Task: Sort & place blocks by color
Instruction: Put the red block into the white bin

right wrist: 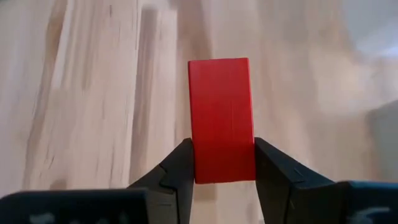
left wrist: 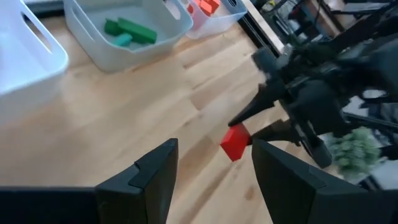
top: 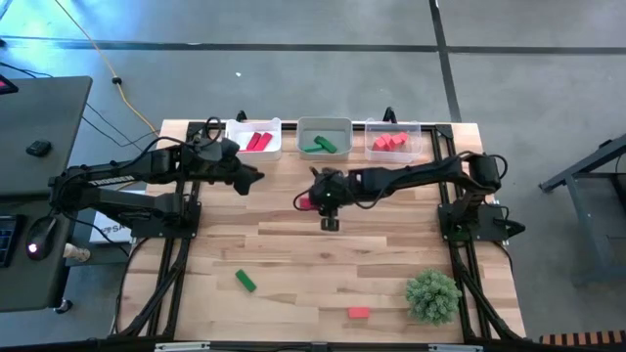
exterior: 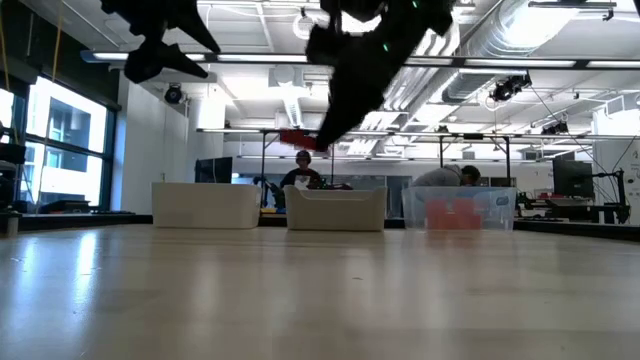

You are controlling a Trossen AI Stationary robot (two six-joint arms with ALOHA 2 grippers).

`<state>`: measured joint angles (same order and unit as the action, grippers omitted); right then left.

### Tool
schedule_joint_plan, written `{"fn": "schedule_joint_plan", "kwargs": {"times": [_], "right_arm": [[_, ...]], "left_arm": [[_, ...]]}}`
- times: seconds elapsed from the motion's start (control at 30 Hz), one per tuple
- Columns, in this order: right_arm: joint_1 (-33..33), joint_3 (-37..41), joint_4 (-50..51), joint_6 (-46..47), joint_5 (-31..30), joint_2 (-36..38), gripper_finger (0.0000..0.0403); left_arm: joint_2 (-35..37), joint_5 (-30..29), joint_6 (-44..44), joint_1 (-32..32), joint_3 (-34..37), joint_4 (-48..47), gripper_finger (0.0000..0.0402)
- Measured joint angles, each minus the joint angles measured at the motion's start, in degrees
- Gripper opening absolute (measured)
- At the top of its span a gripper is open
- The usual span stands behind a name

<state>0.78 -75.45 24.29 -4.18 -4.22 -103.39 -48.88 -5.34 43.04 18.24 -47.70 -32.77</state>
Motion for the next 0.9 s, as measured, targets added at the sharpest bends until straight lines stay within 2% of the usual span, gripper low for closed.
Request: {"fn": "schedule_joint_plan", "kwargs": {"times": [0.33, 0.9], "right_arm": [[-1.36, -10.83, 2.58, -5.29, -8.72, 0.11, 0.0110], [-3.09, -14.74, -2.27, -9.43, -19.14, 0.17, 0.0110]], "left_arm": [[0.00, 3.58, 6.18, 0.00, 0.00, 0.11, 0.0196], [-1.15, 3.77, 11.27, -0.02, 0.00, 7.69, 0.0195]]}}
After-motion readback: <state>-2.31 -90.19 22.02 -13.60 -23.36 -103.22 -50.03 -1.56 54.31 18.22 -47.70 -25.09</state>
